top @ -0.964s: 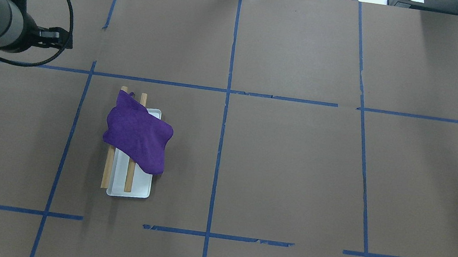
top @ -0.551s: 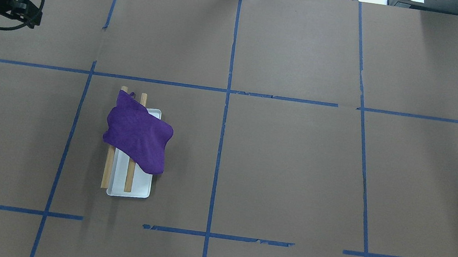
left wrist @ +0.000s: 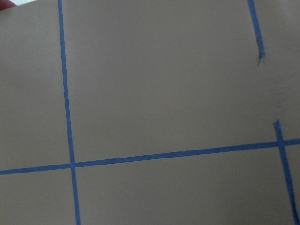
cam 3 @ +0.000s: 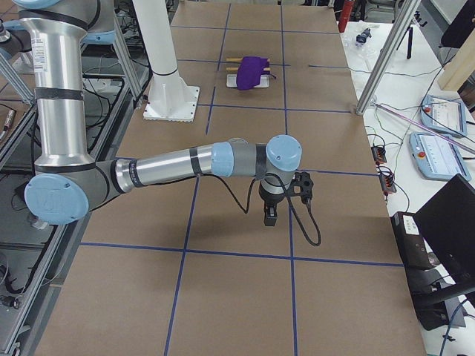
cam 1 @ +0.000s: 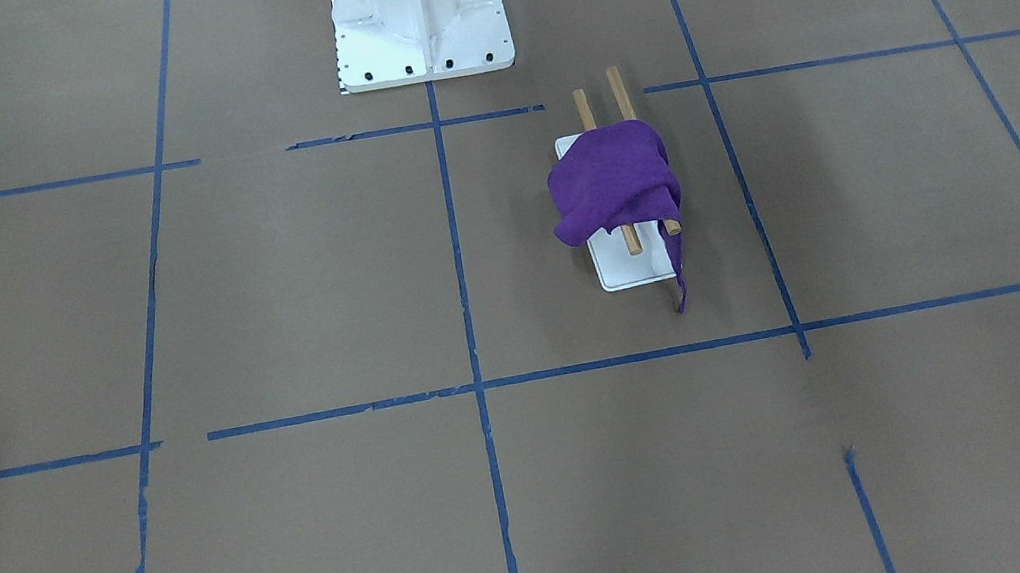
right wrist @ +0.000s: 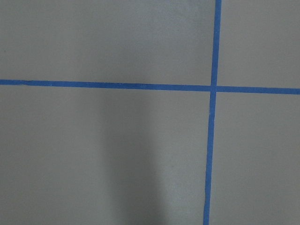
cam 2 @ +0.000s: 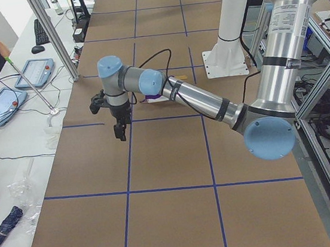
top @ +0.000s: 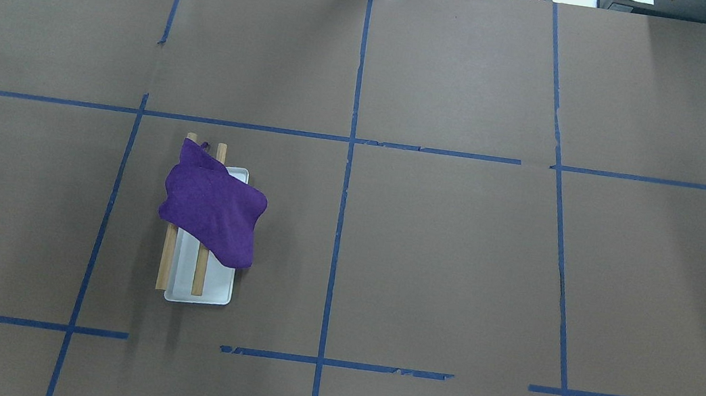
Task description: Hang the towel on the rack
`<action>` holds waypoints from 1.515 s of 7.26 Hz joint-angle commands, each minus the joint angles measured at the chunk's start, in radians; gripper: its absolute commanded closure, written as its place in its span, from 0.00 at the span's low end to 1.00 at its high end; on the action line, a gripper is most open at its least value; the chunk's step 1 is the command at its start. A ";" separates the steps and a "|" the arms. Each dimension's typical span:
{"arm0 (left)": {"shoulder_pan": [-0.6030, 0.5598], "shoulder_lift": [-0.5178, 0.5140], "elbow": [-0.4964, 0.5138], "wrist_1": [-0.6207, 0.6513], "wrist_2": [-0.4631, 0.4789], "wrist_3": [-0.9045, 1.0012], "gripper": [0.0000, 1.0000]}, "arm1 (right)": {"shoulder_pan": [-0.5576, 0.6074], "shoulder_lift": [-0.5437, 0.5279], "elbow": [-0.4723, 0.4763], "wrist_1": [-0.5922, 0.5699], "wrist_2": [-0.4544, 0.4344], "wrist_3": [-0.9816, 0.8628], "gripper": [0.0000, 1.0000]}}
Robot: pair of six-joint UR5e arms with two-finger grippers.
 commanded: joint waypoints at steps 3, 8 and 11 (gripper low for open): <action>-0.143 0.171 0.173 -0.240 -0.139 0.148 0.00 | 0.009 -0.020 -0.003 -0.001 0.003 0.000 0.00; -0.182 0.157 0.165 -0.179 -0.124 0.145 0.00 | 0.065 -0.023 -0.071 0.001 0.003 -0.058 0.00; -0.188 0.124 0.159 -0.096 -0.125 0.136 0.00 | 0.073 -0.038 -0.077 0.002 -0.003 -0.058 0.00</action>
